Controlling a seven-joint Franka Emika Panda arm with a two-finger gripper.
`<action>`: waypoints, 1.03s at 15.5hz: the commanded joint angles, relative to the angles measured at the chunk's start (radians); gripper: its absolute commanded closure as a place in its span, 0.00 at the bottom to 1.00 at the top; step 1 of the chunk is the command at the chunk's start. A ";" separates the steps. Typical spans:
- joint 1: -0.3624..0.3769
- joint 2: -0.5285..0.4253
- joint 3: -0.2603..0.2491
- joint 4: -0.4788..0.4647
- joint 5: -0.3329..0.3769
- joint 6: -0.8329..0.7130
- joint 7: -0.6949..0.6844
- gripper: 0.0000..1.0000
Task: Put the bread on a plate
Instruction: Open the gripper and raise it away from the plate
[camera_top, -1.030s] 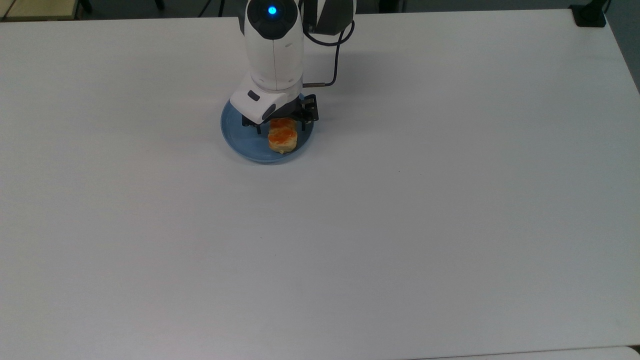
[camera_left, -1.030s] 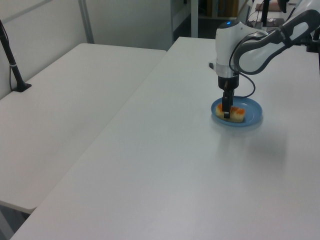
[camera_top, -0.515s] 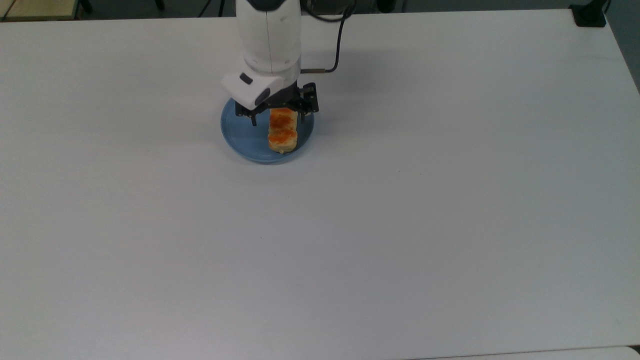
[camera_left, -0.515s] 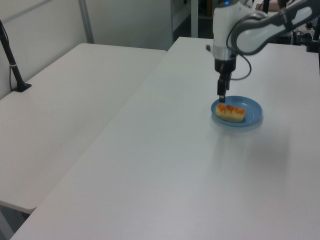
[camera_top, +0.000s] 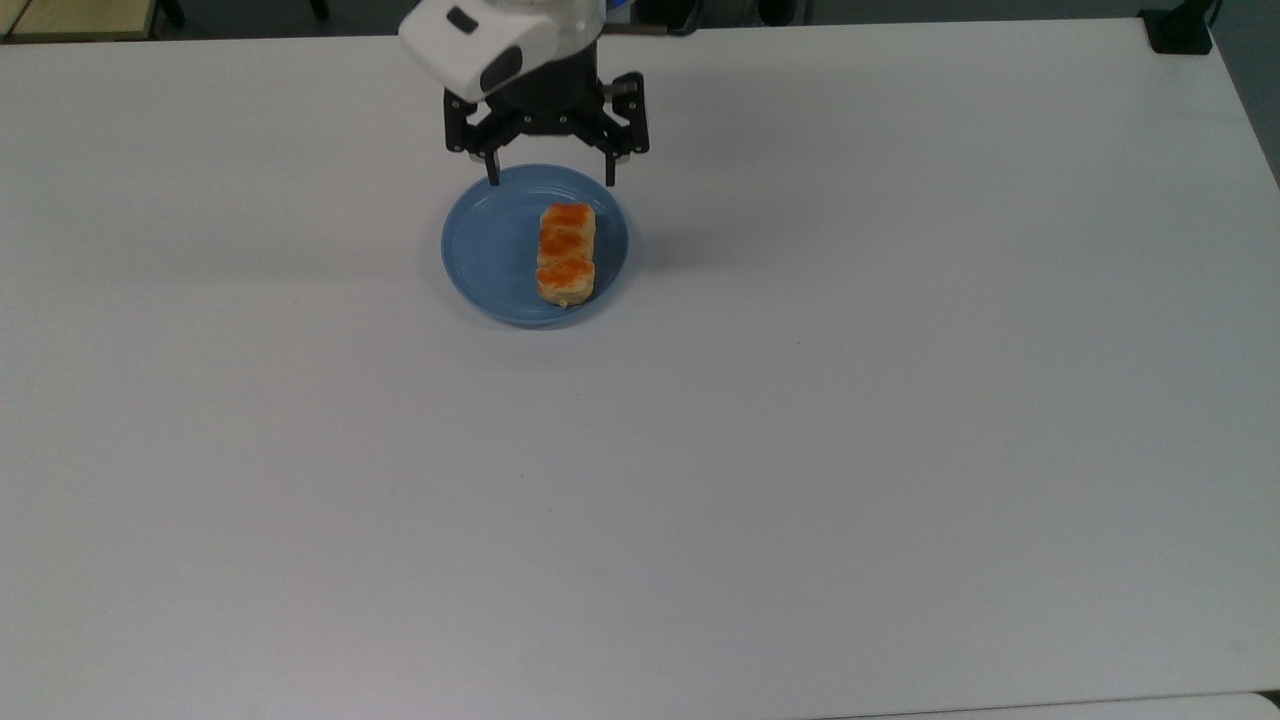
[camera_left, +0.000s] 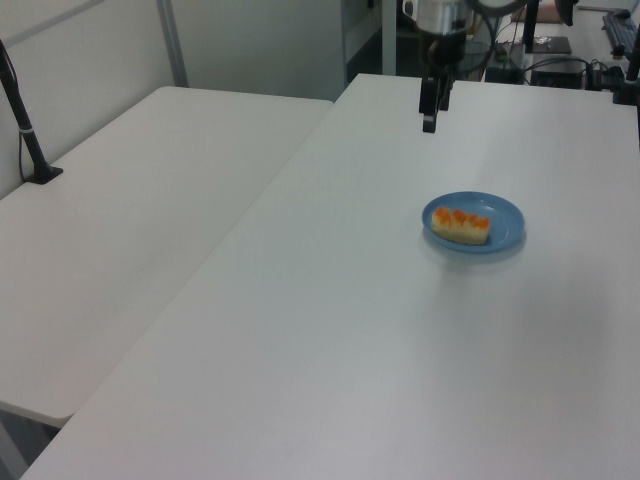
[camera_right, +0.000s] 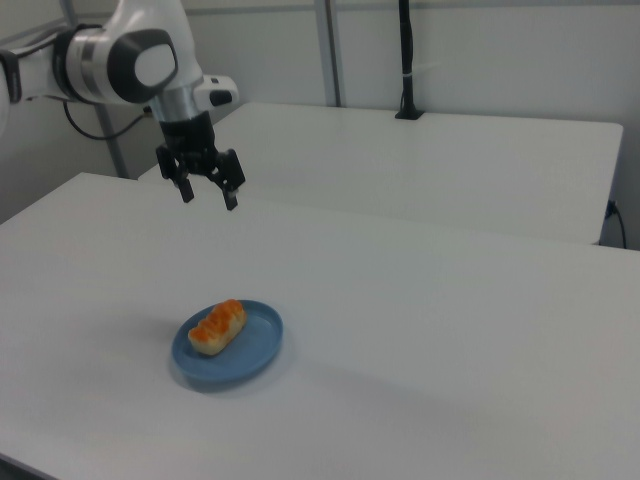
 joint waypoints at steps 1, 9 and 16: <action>-0.007 -0.042 0.016 0.003 0.003 -0.029 0.013 0.00; -0.088 -0.072 0.073 0.008 0.017 -0.058 0.014 0.00; -0.102 -0.072 0.073 0.008 0.023 -0.060 0.016 0.00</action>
